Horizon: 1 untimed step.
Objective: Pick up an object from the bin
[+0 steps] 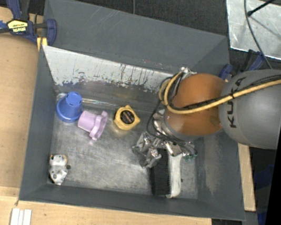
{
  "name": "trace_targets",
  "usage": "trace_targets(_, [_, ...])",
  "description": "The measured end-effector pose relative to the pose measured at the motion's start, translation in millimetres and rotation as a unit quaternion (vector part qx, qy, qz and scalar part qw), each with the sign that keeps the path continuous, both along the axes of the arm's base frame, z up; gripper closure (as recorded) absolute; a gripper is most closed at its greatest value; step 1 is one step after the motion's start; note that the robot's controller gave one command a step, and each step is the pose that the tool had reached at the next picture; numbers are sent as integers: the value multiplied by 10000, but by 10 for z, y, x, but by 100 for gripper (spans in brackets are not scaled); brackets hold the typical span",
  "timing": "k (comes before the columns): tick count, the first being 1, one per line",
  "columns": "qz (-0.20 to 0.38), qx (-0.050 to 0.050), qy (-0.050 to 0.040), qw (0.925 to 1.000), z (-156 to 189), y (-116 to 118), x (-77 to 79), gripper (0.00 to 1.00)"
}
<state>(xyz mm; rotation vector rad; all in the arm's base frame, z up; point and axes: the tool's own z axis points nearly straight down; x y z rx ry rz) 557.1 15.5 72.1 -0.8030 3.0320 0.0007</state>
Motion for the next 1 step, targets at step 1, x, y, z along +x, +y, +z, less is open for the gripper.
trace_targets(1, [-11,-4,2,10000,-2,-8,1,0])
